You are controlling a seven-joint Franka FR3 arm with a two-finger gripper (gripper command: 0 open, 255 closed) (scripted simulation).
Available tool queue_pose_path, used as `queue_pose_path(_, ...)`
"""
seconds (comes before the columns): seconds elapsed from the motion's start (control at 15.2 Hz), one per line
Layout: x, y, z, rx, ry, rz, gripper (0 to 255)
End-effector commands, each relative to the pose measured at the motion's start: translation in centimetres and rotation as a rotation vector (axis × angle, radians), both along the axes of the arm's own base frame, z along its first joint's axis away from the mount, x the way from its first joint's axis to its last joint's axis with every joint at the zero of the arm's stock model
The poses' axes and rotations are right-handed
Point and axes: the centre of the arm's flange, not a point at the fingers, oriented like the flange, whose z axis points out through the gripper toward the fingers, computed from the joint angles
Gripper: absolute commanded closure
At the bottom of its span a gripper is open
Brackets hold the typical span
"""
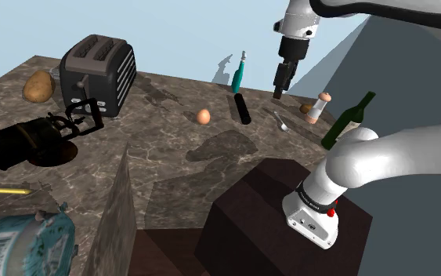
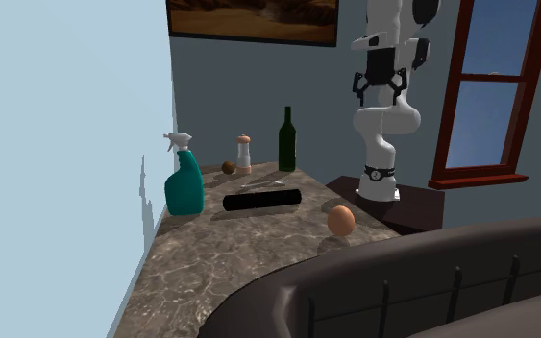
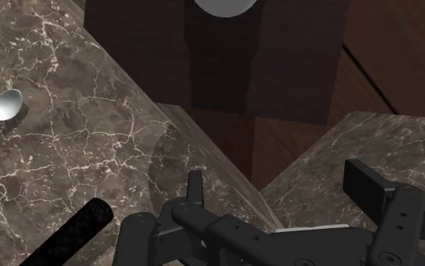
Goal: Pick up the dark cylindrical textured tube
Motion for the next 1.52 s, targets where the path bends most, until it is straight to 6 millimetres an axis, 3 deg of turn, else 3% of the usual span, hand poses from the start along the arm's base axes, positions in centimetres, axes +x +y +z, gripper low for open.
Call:
queue_pose_path(0.0,0.0,0.0,0.0,0.0,0.0,0.0,0)
queue_pose_path(0.73,8.7,-6.6,-8.9,-0.004,-0.056,-0.242,0)
queue_pose_path(1.45,16.0,-15.1,-17.4,-0.008,-0.113,-0.483,0)
